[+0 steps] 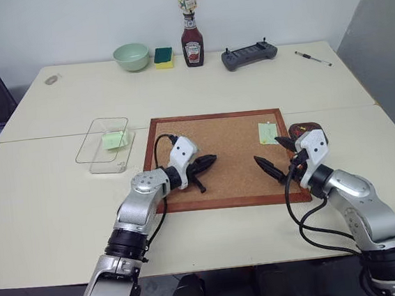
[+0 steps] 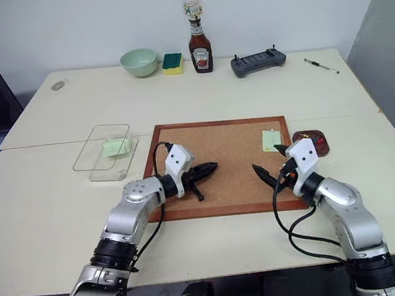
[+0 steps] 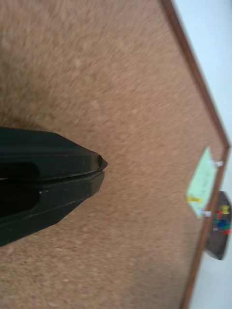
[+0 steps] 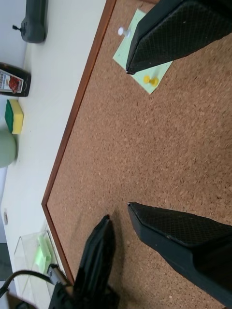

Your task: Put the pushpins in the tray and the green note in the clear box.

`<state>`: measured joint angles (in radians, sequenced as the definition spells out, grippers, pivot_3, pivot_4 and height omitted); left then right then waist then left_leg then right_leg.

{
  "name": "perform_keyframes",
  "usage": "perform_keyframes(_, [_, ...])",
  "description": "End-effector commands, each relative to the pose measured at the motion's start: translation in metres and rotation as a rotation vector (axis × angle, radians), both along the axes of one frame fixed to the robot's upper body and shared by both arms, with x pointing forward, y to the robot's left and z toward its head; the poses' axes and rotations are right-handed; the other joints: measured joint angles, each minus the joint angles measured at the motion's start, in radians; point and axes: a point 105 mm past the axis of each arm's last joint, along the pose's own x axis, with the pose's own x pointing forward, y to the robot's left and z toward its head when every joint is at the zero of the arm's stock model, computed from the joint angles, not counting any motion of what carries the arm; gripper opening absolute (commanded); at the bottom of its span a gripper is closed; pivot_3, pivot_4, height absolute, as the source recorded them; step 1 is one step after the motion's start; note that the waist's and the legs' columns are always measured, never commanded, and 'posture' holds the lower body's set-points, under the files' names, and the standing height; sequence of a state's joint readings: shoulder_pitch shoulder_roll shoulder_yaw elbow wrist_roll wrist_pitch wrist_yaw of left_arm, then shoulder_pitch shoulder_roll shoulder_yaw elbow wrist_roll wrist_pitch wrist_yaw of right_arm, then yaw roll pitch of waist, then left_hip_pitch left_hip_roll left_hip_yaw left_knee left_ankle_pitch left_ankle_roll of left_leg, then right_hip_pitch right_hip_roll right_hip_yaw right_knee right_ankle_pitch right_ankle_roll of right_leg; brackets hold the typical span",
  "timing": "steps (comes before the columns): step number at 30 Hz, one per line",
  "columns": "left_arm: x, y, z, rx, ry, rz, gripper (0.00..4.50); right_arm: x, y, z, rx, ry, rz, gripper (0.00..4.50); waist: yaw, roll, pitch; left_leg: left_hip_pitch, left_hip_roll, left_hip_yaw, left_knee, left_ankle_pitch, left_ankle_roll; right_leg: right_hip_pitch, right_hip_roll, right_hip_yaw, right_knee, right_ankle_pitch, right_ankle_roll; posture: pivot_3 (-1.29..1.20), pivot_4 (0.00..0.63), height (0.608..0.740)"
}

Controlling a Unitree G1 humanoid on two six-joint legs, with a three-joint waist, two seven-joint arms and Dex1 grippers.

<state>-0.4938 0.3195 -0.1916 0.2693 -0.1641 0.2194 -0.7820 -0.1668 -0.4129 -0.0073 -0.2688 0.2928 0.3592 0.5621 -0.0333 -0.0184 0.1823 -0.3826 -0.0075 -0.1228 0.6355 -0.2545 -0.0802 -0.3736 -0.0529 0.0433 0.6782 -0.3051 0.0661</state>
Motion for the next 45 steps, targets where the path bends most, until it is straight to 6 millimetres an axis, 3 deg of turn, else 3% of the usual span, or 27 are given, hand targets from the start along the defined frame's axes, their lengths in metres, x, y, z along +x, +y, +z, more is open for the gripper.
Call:
perform_keyframes(1, [-0.003, -0.003, -0.009, 0.014, 0.017, -0.027, 0.01, 0.003, 0.003, 0.015, -0.013, -0.053, 0.006, 4.50, 0.000, 0.000, 0.000, 0.000, 0.000, 0.000, 0.000, 0.000, 0.000, 0.000, 0.000, 0.000, 0.000, 0.000, 0.000, 0.00, 0.150, 0.740])
perform_keyframes(6, [-0.008, -0.003, -0.020, 0.047, 0.027, -0.043, 0.01, 0.021, -0.002, 0.020, -0.043, -0.058, -0.013, 4.50, -0.001, 0.000, 0.000, 0.001, 0.000, 0.000, 0.000, 0.000, 0.000, 0.000, 0.000, 0.000, 0.000, 0.000, 0.000, 0.00, 0.150, 0.740])
perform_keyframes(16, [-0.011, -0.010, -0.022, 0.048, 0.030, -0.056, 0.01, 0.100, -0.030, 0.017, -0.166, 0.040, -0.167, 4.50, -0.001, 0.003, -0.002, 0.002, 0.000, 0.001, 0.000, 0.000, 0.000, 0.001, 0.000, 0.000, 0.001, 0.000, 0.000, 0.00, 0.150, 0.740])
perform_keyframes(23, [-0.013, -0.011, -0.022, 0.048, 0.029, -0.059, 0.01, 0.125, -0.042, 0.012, -0.209, 0.072, -0.206, 4.50, -0.001, 0.003, -0.002, 0.001, -0.001, 0.001, 0.000, 0.000, 0.000, 0.000, -0.001, 0.001, 0.001, 0.000, 0.000, 0.00, 0.150, 0.740])
perform_keyframes(27, [-0.014, -0.010, -0.023, 0.051, 0.029, -0.058, 0.00, 0.129, -0.046, 0.009, -0.217, 0.085, -0.210, 3.95, -0.002, 0.003, -0.002, 0.001, -0.001, 0.001, 0.000, 0.000, 0.000, 0.000, -0.001, 0.001, 0.001, 0.000, 0.000, 0.00, 0.150, 0.740])
perform_keyframes(45, [-0.017, -0.009, -0.024, 0.061, 0.035, -0.062, 0.00, 0.132, -0.041, 0.000, -0.228, 0.106, -0.188, 0.21, -0.008, 0.004, -0.002, 0.001, -0.001, 0.001, 0.000, 0.000, 0.000, 0.000, -0.001, 0.001, 0.001, 0.000, 0.000, 0.00, 0.150, 0.740])
